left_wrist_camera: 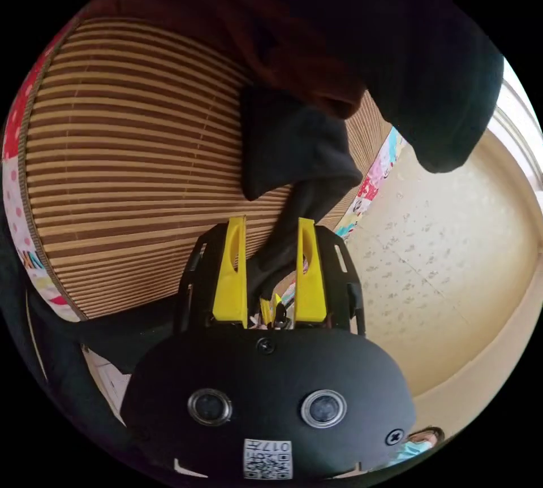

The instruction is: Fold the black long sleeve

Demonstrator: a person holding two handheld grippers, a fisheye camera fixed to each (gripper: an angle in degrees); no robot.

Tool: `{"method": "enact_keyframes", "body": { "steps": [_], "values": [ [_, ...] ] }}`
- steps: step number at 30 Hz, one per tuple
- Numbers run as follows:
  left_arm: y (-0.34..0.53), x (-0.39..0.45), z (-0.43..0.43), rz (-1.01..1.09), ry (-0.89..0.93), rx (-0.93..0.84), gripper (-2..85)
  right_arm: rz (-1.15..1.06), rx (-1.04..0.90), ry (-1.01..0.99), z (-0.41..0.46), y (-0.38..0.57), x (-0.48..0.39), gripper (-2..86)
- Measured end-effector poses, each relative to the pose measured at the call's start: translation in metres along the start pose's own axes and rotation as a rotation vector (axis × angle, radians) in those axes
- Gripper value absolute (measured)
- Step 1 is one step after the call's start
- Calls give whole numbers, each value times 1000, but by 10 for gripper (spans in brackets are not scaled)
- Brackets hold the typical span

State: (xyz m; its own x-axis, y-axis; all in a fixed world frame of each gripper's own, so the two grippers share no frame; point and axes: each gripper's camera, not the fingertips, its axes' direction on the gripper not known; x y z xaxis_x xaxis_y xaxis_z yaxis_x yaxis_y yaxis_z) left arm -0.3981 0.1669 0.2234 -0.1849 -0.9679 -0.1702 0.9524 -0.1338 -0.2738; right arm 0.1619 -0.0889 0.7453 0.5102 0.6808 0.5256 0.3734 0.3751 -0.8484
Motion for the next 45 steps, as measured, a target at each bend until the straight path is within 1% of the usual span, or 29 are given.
{"method": "enact_keyframes", "body": {
  "steps": [1,3,4,5,7,9,10,11,13,14,16,18,20,22,24,26,28,31,33,34,36,37,38,39,40,41,43,44,45],
  "values": [
    [-1,-1,0,8,-7,7,136,-17,176,29,-28,2,-8,88],
    [-8,-4,-2,48,18,45,140,-35,392,13,-62,16,-19,88],
    [-10,-6,-3,57,42,59,142,-53,445,-12,-72,25,-23,87],
    [-16,-10,-5,59,72,78,141,-63,441,-16,-72,29,-25,86],
    [-23,-20,-6,23,84,89,127,-116,317,68,-55,49,-31,88],
    [-28,-41,-2,-88,81,85,67,-147,211,192,-27,74,-30,89],
    [-29,-45,-2,-95,97,84,46,-145,138,255,-5,92,-24,90],
    [-28,-49,-1,-105,101,79,44,-141,101,272,6,101,-20,89],
    [-23,-42,-3,-43,69,72,40,-97,-23,292,44,141,-3,87],
    [-18,-31,-5,42,44,54,38,-87,-29,303,50,152,-1,86],
    [0,-3,-8,234,-21,44,36,-81,32,399,60,192,-3,83],
    [42,37,-7,500,-135,36,33,-75,77,478,64,214,-6,80],
    [77,64,-10,663,-149,50,32,-56,96,533,67,227,-6,77],
    [110,93,-20,824,-152,121,30,-59,81,614,78,231,-6,72],
    [143,130,-37,1018,-218,305,28,-66,42,688,93,227,-1,67],
    [154,151,-47,1081,-240,414,27,-140,57,722,101,227,-4,61],
    [164,175,-49,1163,-210,423,27,-193,-16,782,111,223,-9,56],
    [210,212,-32,1387,-62,292,28,-314,-108,886,126,227,-18,55],
    [281,229,8,1637,69,49,31,-326,-100,906,130,234,-18,55],
    [301,229,22,1687,97,-29,32,-314,-78,896,129,238,-17,54],
    [383,215,96,1810,180,-443,38,-294,-33,861,124,247,-11,54],
    [402,206,117,1820,186,-551,40,-265,1,807,117,253,-5,55],
    [438,185,158,1816,166,-737,47,-240,20,768,112,255,-2,54],
    [470,162,190,1828,136,-903,63,-175,62,668,100,262,8,54],
    [483,150,201,1839,118,-952,76,-103,112,558,87,270,21,49],
    [498,131,217,1853,58,-978,95,-66,141,501,79,275,28,47],
    [502,107,232,1840,-22,-960,110,110,304,318,47,304,60,44],
    [494,92,243,1815,-106,-943,109,152,346,280,39,313,68,44],
    [477,74,257,1785,-240,-903,102,227,402,207,25,329,84,46]
  ]
}}
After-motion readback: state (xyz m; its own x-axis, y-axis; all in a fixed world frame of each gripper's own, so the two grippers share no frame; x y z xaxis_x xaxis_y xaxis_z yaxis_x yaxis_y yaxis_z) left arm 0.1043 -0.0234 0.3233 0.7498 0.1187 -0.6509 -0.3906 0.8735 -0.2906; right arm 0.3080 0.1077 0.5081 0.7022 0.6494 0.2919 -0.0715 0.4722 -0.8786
